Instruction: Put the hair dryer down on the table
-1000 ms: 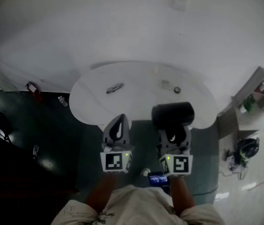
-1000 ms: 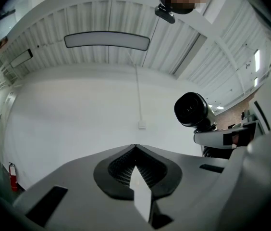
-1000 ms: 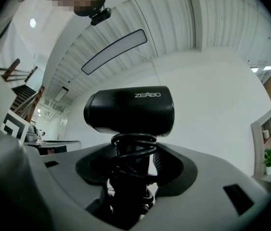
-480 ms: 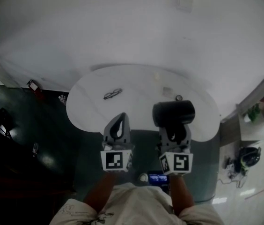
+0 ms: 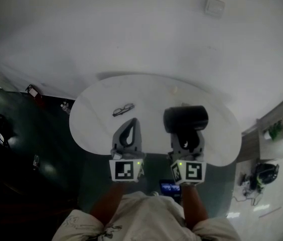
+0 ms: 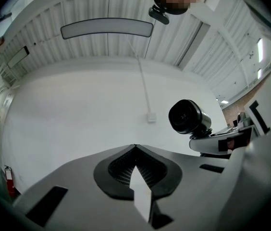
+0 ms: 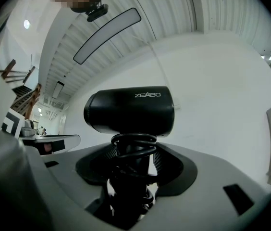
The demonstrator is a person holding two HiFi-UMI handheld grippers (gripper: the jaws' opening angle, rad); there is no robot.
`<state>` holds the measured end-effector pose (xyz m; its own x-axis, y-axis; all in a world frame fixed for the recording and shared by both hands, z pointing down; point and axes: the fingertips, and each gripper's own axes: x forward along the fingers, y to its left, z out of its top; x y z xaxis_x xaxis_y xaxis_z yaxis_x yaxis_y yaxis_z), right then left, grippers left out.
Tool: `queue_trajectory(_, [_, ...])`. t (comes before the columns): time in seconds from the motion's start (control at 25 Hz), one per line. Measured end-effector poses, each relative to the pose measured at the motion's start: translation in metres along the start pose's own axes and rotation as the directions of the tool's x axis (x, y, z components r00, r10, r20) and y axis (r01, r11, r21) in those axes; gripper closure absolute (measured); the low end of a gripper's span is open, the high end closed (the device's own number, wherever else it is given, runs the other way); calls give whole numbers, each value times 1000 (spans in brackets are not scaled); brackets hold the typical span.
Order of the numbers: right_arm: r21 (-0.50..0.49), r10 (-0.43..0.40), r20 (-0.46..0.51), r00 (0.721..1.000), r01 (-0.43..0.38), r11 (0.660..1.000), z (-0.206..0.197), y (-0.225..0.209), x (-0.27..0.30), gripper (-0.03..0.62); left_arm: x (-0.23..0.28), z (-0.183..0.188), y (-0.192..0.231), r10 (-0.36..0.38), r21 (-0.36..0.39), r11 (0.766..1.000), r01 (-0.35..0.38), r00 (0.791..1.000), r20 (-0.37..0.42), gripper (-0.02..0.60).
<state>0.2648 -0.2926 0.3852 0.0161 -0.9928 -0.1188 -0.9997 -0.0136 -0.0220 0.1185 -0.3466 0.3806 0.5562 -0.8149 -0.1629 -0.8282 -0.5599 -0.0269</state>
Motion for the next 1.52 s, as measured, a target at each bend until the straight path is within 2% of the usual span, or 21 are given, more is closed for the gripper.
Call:
queue_trajectory(0.16, [9, 1, -45, 999, 0, 1000, -22, 4, 35, 353, 21, -9, 21, 4, 13, 1000, -3, 1000, -5, 584])
queue_trajectory(0.32, [24, -15, -143, 990, 18, 1000, -55, 7, 64, 353, 36, -17, 39, 7, 6, 1000, -7, 1000, -8, 583])
queue_trajectory(0.44, [29, -19, -227, 974, 26, 999, -85, 9, 85, 353, 45, -23, 49, 10, -5, 1000, -10, 1000, -9, 584])
queue_trajectory(0.56, [39, -21, -332, 943, 36, 999, -123, 9, 103, 353, 53, -31, 59, 12, -7, 1000, -12, 1000, -17, 584])
queue_trajectory(0.64, [47, -21, -413, 911, 44, 998, -152, 8, 112, 353, 57, -36, 64, 14, -9, 1000, -14, 1000, -22, 584])
queue_trajectory(0.76, [60, -12, -531, 847, 51, 997, -197, 7, 122, 353, 61, -40, 71, 19, -20, 1000, -20, 1000, -24, 583])
queue_trajectory(0.96, [71, -5, -699, 716, 77, 994, -267, 2, 124, 353, 66, -45, 78, 24, -25, 999, -25, 999, -31, 583])
queue_trajectory(1.16, [57, -15, -800, 599, 101, 993, -309, -2, 117, 353, 65, -53, 82, 30, -37, 999, -32, 998, -54, 584])
queue_trajectory(1.36, [76, 23, -854, 519, 80, 994, -330, 5, 116, 353, 64, -56, 82, 34, -47, 998, -37, 998, -61, 583])
queue_trajectory(1.52, [52, 10, -889, 458, 79, 995, -350, 5, 113, 353, 65, -54, 83, 36, -51, 998, -38, 998, -46, 583])
